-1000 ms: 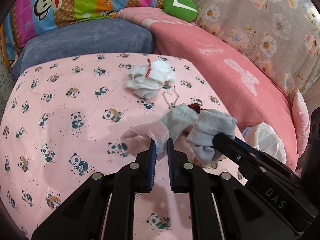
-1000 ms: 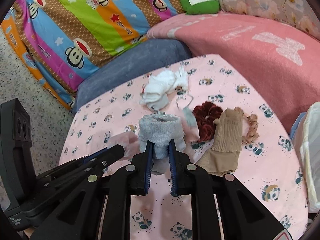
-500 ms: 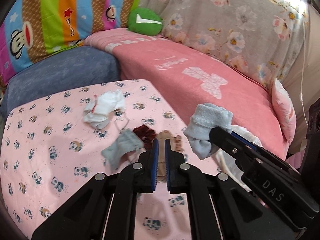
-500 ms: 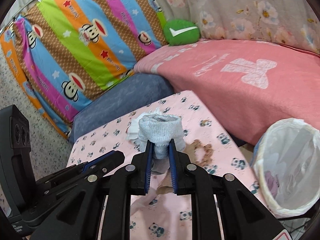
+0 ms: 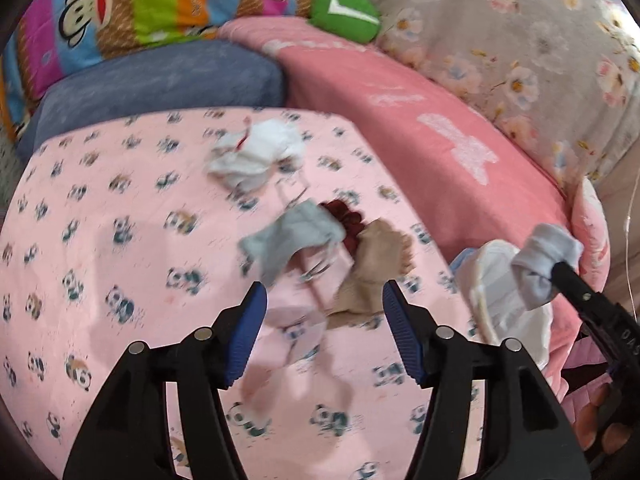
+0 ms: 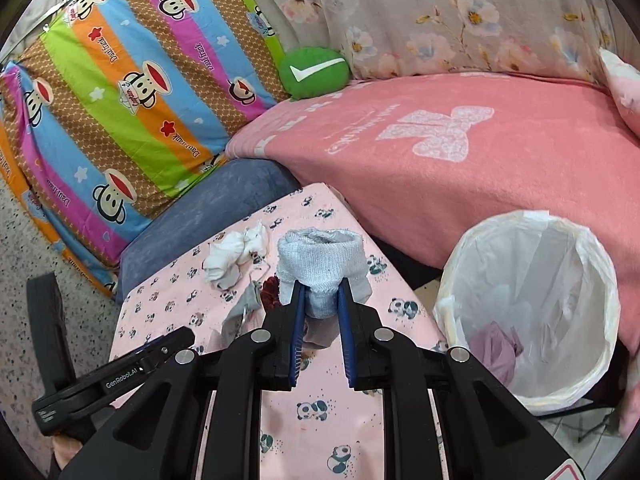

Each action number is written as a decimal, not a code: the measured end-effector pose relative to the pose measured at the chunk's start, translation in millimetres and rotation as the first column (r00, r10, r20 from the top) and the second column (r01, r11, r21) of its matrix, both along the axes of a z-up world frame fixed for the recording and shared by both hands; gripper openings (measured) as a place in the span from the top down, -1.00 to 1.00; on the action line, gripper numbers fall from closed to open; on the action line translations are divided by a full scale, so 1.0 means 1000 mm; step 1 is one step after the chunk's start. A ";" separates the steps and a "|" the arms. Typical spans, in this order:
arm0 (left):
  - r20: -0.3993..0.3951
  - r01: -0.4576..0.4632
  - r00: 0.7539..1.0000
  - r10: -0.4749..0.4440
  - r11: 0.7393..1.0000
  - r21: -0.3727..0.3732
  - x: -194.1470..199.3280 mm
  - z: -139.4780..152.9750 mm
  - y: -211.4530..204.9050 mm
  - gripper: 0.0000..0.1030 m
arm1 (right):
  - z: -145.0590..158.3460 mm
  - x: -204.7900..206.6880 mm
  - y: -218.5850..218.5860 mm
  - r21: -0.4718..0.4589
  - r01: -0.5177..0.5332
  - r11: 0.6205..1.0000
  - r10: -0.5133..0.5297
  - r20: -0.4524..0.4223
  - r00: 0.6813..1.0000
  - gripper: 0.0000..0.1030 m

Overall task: Collect trash
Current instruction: 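Carry the bag and sock over the white bin and open both tools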

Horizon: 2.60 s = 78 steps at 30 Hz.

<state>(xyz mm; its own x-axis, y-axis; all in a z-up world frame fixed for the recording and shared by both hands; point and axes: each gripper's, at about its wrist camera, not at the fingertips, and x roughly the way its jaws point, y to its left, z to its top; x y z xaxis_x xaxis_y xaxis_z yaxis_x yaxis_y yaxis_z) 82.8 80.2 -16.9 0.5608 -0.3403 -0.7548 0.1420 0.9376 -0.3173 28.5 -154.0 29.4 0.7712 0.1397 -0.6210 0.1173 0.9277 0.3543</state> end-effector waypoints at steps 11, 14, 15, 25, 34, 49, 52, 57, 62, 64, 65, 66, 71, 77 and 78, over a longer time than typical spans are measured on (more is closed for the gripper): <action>-0.089 0.057 0.995 -0.050 0.995 0.078 0.005 -0.048 -0.025 -0.08 | -0.026 0.007 0.016 0.019 -0.030 0.999 0.031 -0.048 0.998 0.67; -0.131 0.085 0.989 -0.073 0.992 0.089 0.008 -0.064 -0.032 0.29 | -0.029 0.007 0.018 0.020 -0.032 0.999 0.033 -0.058 0.998 0.66; -0.149 0.091 0.986 -0.078 0.992 0.085 0.008 -0.068 -0.033 0.49 | -0.030 0.007 0.018 0.020 -0.032 0.999 0.034 -0.060 0.998 0.67; -0.077 0.125 0.990 -0.120 0.990 0.067 -0.005 -0.038 -0.037 0.80 | -0.030 0.006 0.018 0.016 -0.027 1.000 0.028 -0.059 0.998 0.67; 0.052 0.208 0.976 -0.210 0.977 0.035 -0.006 0.022 -0.078 0.80 | -0.014 -0.004 0.003 0.013 -0.005 1.000 0.005 -0.015 1.000 0.66; 0.154 0.399 0.904 -0.398 0.917 0.031 -0.009 0.067 -0.181 0.80 | 0.003 -0.037 -0.073 0.025 0.152 0.988 -0.152 0.033 0.988 0.66; 0.151 0.436 0.888 -0.435 0.900 0.031 -0.011 0.068 -0.200 0.80 | 0.001 -0.043 -0.091 0.033 0.186 0.982 -0.187 0.032 0.982 0.66; 0.143 0.483 0.864 -0.482 0.875 0.033 -0.015 0.067 -0.227 0.80 | -0.004 -0.056 -0.121 0.046 0.253 0.966 -0.254 0.026 0.967 0.66; 0.135 0.528 0.839 -0.527 0.849 0.031 -0.019 0.065 -0.251 0.80 | -0.012 -0.064 -0.143 0.056 0.299 0.952 -0.300 0.009 0.954 0.65; 0.134 0.544 0.829 -0.542 0.839 0.026 -0.020 0.065 -0.259 0.80 | -0.016 -0.068 -0.150 0.058 0.309 0.949 -0.310 0.004 0.951 0.65; 0.136 0.554 0.823 -0.552 0.832 0.029 -0.022 0.066 -0.264 0.80 | -0.018 -0.070 -0.154 0.058 0.317 0.947 -0.318 0.000 0.948 0.65; 0.138 0.562 0.816 -0.561 0.826 0.034 -0.024 0.066 -0.268 0.79 | -0.019 -0.070 -0.156 0.059 0.321 0.945 -0.321 -0.003 0.947 0.65; 0.138 0.585 0.800 -0.583 0.810 0.033 -0.025 0.066 -0.284 0.78 | -0.026 -0.071 -0.166 0.066 0.341 0.938 -0.341 -0.016 0.940 0.65; 0.120 0.555 0.823 -0.555 0.831 0.033 -0.021 0.060 -0.288 0.21 | -0.031 -0.071 -0.171 0.062 0.355 0.933 -0.354 -0.024 0.935 0.58; 0.124 0.540 0.832 -0.541 0.841 0.041 -0.021 0.059 -0.287 -0.10 | -0.031 -0.072 -0.172 0.061 0.359 0.931 -0.358 -0.023 0.933 0.58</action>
